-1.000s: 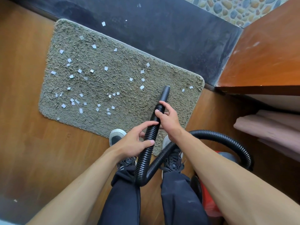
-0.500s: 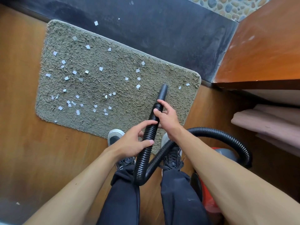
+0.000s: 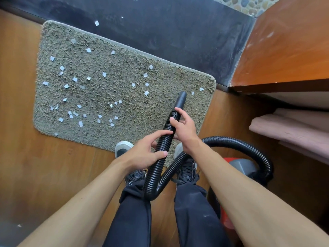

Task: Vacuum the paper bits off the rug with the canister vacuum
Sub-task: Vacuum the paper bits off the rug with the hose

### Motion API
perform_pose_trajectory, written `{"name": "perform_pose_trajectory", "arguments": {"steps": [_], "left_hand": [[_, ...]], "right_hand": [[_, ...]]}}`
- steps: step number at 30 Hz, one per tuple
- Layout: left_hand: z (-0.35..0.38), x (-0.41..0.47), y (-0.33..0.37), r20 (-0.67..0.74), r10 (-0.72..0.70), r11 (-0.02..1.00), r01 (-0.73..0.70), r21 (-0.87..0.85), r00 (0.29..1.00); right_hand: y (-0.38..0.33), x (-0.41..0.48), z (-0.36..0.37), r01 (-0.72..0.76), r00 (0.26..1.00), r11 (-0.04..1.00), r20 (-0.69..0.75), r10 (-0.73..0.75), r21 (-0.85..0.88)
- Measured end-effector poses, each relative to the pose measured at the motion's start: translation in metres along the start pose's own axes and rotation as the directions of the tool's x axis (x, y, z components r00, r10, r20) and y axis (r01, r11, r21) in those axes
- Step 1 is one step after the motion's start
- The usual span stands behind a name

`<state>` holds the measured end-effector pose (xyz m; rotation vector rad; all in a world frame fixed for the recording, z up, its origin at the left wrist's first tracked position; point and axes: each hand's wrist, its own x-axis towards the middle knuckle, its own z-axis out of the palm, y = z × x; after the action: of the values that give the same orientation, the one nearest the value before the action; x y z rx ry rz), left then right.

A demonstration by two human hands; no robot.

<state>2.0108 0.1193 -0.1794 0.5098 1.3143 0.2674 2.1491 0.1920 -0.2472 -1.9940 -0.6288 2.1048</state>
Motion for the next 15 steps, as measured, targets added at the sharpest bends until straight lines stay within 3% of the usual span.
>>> {"name": "perform_pose_trajectory", "arguments": {"steps": [9,15], "left_hand": [[0.010,0.026,0.032,0.067,-0.020,0.978,0.006,0.206,0.998],[0.012,0.031,0.042,0.116,-0.045,0.976,0.019,0.219,0.992]], "right_hand": [[-0.012,0.001,-0.037,-0.003,0.997,0.994,-0.073,0.011,0.105],[-0.015,0.003,-0.045,0.004,0.998,0.995,-0.056,0.002,0.099]]}}
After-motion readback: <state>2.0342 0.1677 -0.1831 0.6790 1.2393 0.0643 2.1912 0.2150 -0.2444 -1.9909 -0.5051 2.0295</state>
